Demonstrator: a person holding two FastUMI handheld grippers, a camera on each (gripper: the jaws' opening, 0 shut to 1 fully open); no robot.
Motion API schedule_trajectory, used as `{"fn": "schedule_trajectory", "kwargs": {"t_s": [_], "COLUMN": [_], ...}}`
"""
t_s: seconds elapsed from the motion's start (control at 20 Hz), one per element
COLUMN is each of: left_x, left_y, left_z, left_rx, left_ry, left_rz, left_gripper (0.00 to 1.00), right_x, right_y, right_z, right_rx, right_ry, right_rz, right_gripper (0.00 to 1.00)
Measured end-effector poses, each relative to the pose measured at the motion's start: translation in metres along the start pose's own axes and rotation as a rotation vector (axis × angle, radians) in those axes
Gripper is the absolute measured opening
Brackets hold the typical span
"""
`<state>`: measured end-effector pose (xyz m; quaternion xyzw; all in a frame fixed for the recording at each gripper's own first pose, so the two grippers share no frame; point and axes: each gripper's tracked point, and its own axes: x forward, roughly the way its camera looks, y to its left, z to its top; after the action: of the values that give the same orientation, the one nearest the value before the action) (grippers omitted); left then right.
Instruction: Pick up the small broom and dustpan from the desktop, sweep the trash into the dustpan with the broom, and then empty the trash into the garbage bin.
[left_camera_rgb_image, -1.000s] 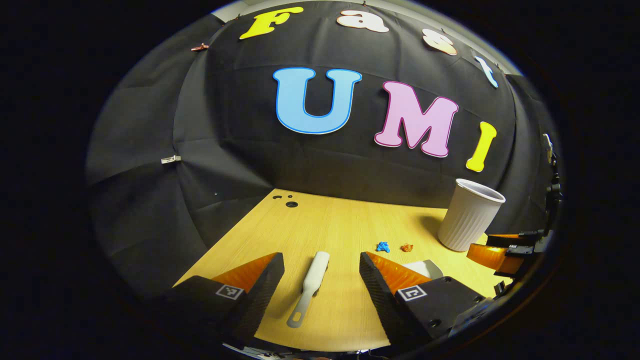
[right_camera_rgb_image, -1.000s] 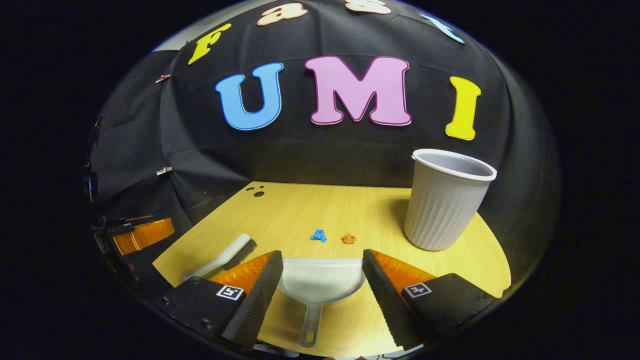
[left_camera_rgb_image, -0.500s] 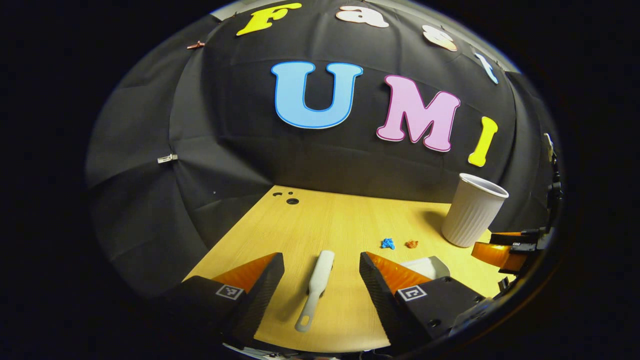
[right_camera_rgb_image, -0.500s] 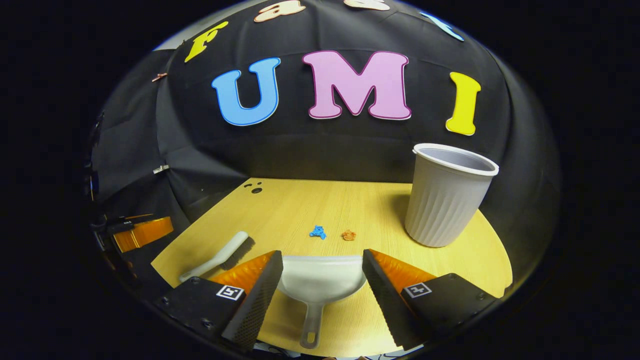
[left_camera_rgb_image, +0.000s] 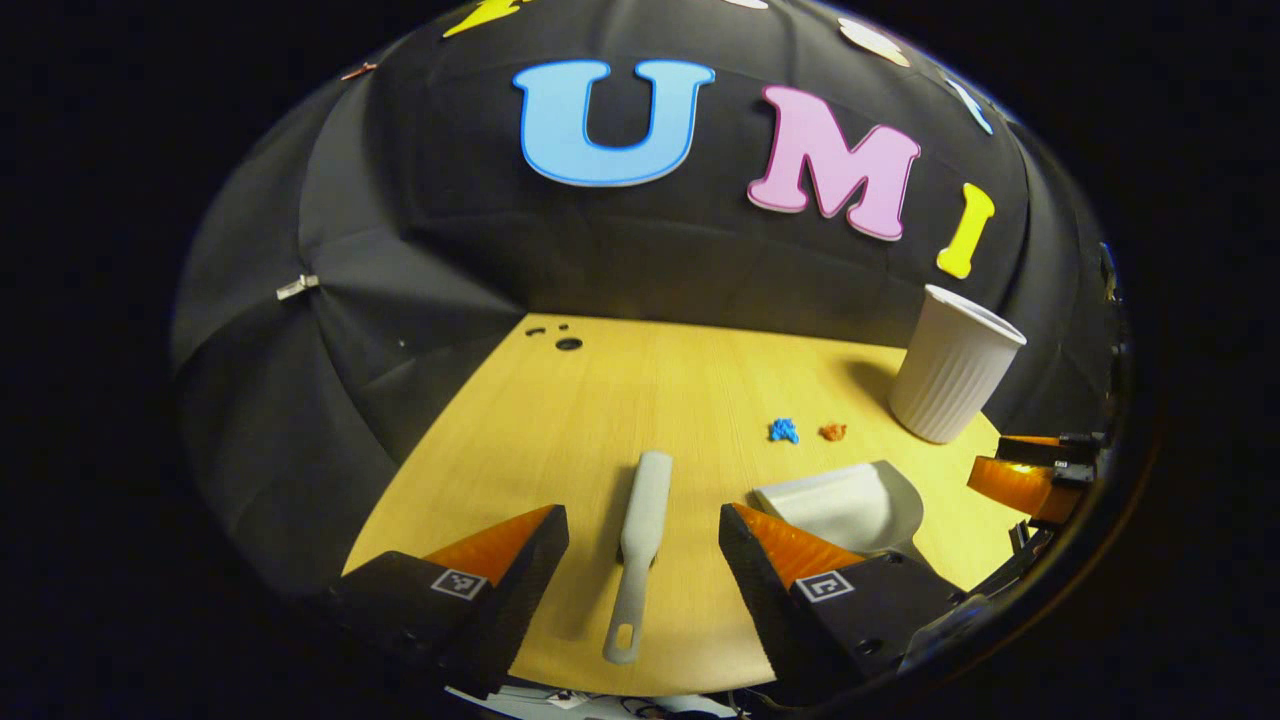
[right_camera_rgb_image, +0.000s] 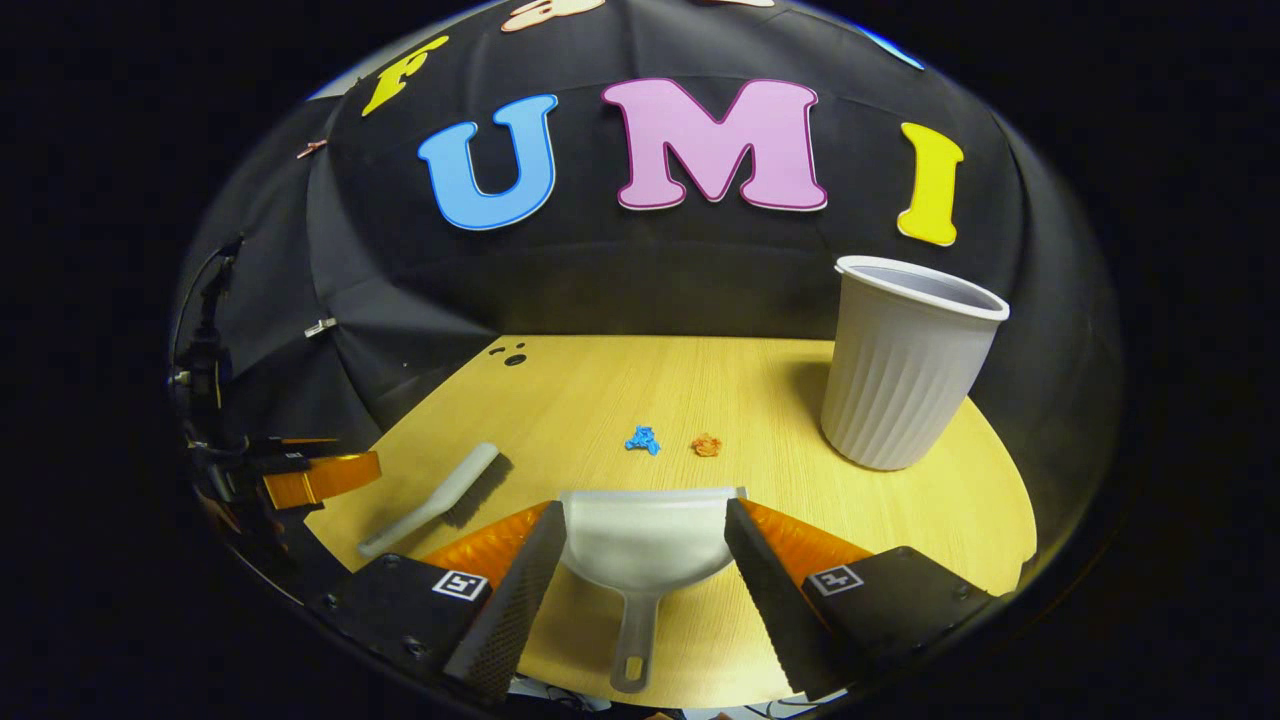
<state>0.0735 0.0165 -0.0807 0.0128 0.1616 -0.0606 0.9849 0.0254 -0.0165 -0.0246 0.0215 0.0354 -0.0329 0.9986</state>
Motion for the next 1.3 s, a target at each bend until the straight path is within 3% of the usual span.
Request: {"fn": "schedule_trajectory", "kwargs": {"t_s": [0.7,1.1,1.2,1.3], "left_x": [0.087,0.112,0.117,0.113], "left_y": [0.012,0.018,0.014,0.010], "left_z": [-0.083,-0.099,-0.101,-0.102], "left_rx": [0.105,0.114,0.125,0.138], "left_ry": [0.491,0.589,0.580,0.565], "left_rz": [0.006,0.024,0.016,0.005], "left_gripper": [0.95,0.80,0.66,0.60], "right_x": [0.017,0.018,0.017,0.017], "right_y": [-0.002,0.005,0.003,0.002], "right_z": [-0.032,-0.043,-0.046,-0.048], "right_rx": [0.031,0.011,0.010,0.024], "right_ry": [0.100,0.137,0.146,0.165], "right_rz": [0.029,0.056,0.047,0.040], "right_gripper": [0.99,0.99,0.99,0.99]}}
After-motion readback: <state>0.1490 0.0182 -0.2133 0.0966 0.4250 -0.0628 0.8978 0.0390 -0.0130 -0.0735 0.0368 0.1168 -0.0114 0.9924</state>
